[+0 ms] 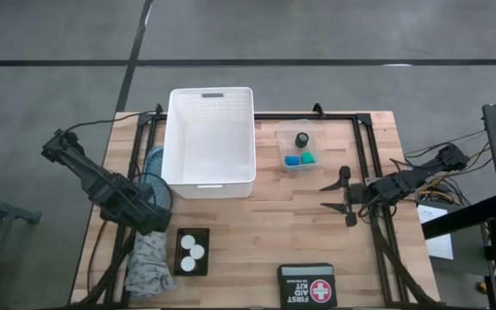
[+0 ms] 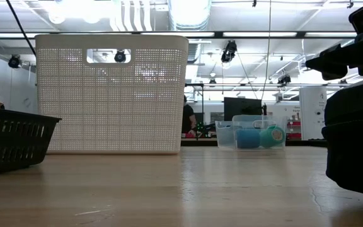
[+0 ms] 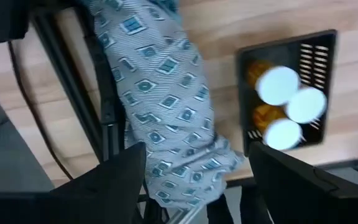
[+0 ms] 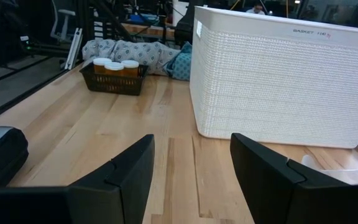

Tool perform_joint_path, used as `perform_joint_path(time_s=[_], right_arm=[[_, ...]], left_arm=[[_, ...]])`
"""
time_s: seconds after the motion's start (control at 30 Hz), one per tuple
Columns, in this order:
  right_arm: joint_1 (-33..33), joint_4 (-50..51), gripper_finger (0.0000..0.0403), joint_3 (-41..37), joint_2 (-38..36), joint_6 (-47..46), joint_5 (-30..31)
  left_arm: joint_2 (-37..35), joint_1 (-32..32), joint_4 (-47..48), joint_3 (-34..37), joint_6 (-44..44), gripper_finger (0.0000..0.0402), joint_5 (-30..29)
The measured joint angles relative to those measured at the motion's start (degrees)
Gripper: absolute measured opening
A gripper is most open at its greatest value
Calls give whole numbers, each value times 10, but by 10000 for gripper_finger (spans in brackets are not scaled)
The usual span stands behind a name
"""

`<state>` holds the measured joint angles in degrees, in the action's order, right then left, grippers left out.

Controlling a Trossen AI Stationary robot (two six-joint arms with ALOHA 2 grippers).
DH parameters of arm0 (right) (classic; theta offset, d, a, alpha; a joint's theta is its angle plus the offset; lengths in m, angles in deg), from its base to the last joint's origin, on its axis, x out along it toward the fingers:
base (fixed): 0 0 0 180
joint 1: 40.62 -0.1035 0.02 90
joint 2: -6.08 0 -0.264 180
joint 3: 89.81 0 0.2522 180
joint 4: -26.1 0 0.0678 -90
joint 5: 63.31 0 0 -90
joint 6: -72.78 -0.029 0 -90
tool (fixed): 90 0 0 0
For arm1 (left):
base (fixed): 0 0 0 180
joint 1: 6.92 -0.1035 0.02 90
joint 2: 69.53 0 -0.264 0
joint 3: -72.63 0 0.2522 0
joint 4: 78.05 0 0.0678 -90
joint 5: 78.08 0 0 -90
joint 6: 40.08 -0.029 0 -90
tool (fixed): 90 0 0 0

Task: Pick & place medical supplies in basket/bin
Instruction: Put the light gray patient gown into the white bin

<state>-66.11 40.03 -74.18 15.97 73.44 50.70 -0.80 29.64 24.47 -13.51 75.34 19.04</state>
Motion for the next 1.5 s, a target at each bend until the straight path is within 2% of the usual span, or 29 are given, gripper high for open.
perform_joint_path(time_s=[0.43,0.67,0.73,0.93,1.5], right_arm=[[0,0,206,0,0,0,0],[0,0,206,0,0,0,0],[0,0,206,0,0,0,0],[0,0,206,0,0,0,0],[0,0,206,0,0,0,0]], left_arm=[[0,24,-52,91,92,291,6],[0,24,-78,153,114,291,103],[0,24,-105,163,115,291,110],[0,24,-145,166,106,291,107],[0,24,-150,166,85,296,94]])
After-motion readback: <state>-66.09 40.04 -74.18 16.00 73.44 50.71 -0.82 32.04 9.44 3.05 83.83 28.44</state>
